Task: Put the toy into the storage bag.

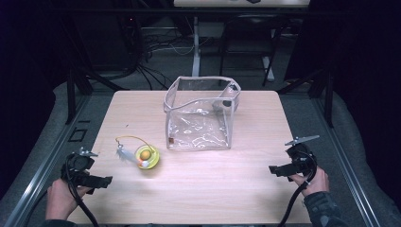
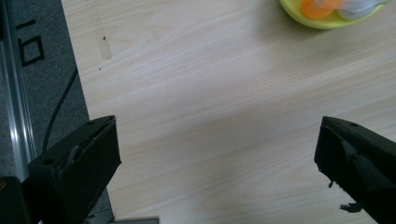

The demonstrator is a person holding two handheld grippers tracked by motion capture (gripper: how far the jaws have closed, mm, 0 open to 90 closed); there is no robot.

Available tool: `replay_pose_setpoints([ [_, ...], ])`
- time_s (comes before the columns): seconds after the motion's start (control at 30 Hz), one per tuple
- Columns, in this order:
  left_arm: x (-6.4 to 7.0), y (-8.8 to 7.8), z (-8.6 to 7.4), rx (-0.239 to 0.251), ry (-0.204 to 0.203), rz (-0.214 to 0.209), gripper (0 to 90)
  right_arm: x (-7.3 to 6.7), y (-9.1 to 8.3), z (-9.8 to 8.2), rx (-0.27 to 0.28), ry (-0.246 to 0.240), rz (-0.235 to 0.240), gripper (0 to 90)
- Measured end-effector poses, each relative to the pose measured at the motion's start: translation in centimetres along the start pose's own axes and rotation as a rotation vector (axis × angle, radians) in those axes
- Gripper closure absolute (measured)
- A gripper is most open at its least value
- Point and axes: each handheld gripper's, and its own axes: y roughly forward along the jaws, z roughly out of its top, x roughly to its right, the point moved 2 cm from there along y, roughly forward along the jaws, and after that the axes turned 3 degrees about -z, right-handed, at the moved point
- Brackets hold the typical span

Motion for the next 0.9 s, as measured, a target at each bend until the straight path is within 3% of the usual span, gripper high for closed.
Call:
replay_pose_setpoints([
  [0.17,0.2,-0.4,0.2,-0.003,0.012,-0.022,0.4,-0.2,0.4,0.1,-0.020,-0.022,0.001,0.0],
  [0.4,0.6,-1.4,1.2,-0.001,0.060,-0.048,0.5,-0.7,1.0,0.3,-0.044,-0.049,0.008,0.0],
  [0.9,2.0,-4.7,5.2,0.088,0.212,-0.078,0.2,-1.1,0.9,-0.2,-0.045,-0.053,0.026,0.3],
])
